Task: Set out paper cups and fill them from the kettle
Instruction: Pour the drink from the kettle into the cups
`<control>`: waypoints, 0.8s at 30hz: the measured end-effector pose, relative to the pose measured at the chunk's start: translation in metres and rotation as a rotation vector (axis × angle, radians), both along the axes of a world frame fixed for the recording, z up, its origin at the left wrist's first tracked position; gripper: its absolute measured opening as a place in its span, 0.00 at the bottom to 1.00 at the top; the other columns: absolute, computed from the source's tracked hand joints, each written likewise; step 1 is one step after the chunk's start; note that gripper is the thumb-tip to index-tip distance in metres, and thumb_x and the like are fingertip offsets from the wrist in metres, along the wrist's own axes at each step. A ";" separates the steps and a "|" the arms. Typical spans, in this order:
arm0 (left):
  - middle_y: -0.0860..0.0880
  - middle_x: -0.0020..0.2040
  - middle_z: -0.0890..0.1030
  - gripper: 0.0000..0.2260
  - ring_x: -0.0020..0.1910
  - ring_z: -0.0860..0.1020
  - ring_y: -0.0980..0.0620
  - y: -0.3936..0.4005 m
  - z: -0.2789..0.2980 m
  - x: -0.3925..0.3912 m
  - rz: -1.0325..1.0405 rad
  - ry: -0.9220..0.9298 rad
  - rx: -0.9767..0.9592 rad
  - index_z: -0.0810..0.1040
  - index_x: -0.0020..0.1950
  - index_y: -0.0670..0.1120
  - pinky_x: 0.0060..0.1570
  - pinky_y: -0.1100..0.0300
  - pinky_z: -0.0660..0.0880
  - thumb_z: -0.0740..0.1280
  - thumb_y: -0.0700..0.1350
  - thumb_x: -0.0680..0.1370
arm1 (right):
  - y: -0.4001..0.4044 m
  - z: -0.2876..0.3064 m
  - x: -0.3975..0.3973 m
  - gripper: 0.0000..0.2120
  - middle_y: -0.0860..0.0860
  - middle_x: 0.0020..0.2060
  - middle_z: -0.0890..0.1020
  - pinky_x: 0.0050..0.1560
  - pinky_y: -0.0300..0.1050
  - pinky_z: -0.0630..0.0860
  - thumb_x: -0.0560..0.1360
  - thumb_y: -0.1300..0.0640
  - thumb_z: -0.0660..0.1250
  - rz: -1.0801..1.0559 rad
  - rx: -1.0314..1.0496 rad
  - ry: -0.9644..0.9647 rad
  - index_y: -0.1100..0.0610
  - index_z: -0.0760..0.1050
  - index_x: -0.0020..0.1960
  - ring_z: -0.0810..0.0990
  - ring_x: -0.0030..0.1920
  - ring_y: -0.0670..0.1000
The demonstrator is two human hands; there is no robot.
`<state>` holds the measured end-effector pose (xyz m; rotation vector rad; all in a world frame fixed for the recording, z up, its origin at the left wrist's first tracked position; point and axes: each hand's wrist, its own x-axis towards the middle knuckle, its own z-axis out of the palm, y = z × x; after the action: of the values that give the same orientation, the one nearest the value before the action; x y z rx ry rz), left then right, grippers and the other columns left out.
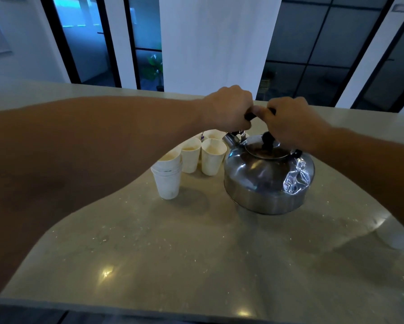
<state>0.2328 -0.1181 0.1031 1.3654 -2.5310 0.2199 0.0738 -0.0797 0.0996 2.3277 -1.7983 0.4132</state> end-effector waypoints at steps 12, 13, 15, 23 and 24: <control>0.52 0.37 0.71 0.10 0.41 0.73 0.47 -0.013 -0.011 0.015 0.051 0.028 -0.034 0.73 0.45 0.54 0.40 0.54 0.67 0.67 0.59 0.76 | -0.029 -0.001 0.004 0.24 0.53 0.31 0.73 0.33 0.46 0.66 0.81 0.38 0.56 0.065 -0.023 -0.037 0.55 0.70 0.36 0.71 0.31 0.51; 0.53 0.35 0.70 0.11 0.41 0.73 0.47 -0.013 -0.011 0.016 0.048 0.022 -0.036 0.72 0.44 0.54 0.39 0.54 0.66 0.67 0.59 0.76 | -0.029 0.000 0.005 0.24 0.53 0.31 0.73 0.32 0.46 0.65 0.81 0.39 0.56 0.069 -0.026 -0.027 0.55 0.70 0.35 0.70 0.31 0.50; 0.54 0.34 0.68 0.11 0.40 0.73 0.47 -0.014 -0.013 0.017 0.048 0.019 -0.037 0.71 0.44 0.54 0.39 0.55 0.66 0.66 0.60 0.76 | -0.031 0.000 0.006 0.24 0.52 0.31 0.72 0.32 0.45 0.63 0.81 0.39 0.57 0.070 -0.028 -0.018 0.54 0.68 0.34 0.69 0.31 0.49; 0.51 0.38 0.73 0.10 0.41 0.74 0.45 -0.018 -0.015 0.024 0.057 0.039 -0.018 0.72 0.43 0.55 0.41 0.55 0.68 0.66 0.60 0.75 | -0.036 0.006 0.013 0.25 0.53 0.31 0.72 0.30 0.45 0.61 0.81 0.39 0.57 0.093 -0.011 0.010 0.58 0.70 0.36 0.68 0.31 0.49; 0.52 0.38 0.73 0.10 0.41 0.74 0.45 -0.019 -0.015 0.025 0.061 0.040 -0.011 0.72 0.43 0.55 0.40 0.55 0.68 0.66 0.60 0.76 | -0.036 0.007 0.015 0.25 0.53 0.31 0.72 0.31 0.45 0.61 0.81 0.39 0.57 0.096 -0.007 0.015 0.58 0.71 0.36 0.68 0.31 0.49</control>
<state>0.2573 -0.1376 0.0877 1.4289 -2.4545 0.2155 0.0884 -0.1161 0.1064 2.4129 -1.6801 0.4141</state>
